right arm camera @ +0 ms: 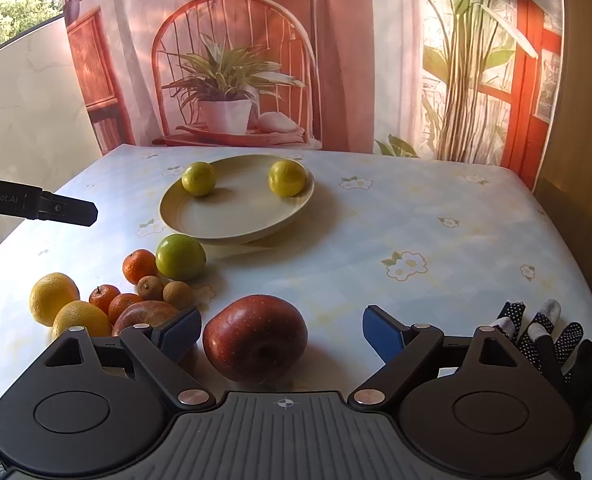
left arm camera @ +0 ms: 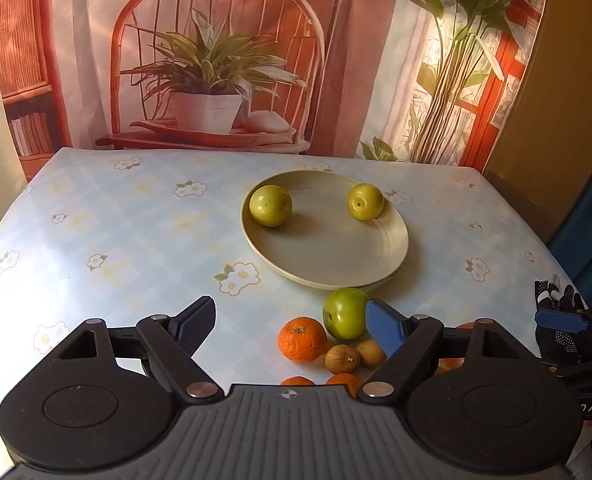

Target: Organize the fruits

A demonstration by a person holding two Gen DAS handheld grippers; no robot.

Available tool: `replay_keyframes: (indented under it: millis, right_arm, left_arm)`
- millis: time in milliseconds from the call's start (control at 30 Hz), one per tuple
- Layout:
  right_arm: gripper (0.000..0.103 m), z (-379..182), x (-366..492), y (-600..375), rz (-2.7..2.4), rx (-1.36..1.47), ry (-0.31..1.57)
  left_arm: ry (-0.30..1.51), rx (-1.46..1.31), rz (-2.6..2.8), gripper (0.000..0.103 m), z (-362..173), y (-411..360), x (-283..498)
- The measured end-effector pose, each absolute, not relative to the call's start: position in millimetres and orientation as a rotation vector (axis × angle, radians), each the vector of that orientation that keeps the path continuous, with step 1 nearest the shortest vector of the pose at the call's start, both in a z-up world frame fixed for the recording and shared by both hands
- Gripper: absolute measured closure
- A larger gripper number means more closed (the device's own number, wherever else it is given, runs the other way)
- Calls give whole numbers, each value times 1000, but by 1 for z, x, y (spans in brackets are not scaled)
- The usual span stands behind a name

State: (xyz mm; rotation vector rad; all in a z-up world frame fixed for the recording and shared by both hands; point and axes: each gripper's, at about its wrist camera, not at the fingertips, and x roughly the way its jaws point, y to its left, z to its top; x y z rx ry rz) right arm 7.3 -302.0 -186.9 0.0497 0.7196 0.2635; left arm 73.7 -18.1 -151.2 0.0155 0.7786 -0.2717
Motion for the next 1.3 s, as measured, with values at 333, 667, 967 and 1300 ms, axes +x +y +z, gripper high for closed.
replay_keyframes:
  millis: [333, 667, 967, 1300]
  right_arm:
    - [21, -210, 5, -303, 344, 0, 794]
    - [36, -232, 23, -288, 372, -38, 865]
    - [39, -220, 35, -287, 394, -52, 825]
    - [39, -218, 48, -282, 403, -48, 800]
  left_arm:
    - [818, 36, -364, 20, -161, -58, 87]
    - [822, 73, -438, 20, -166, -82, 90]
    - [866, 77, -502, 25, -172, -90, 102]
    - [964, -10, -585, 34, -187, -107, 121]
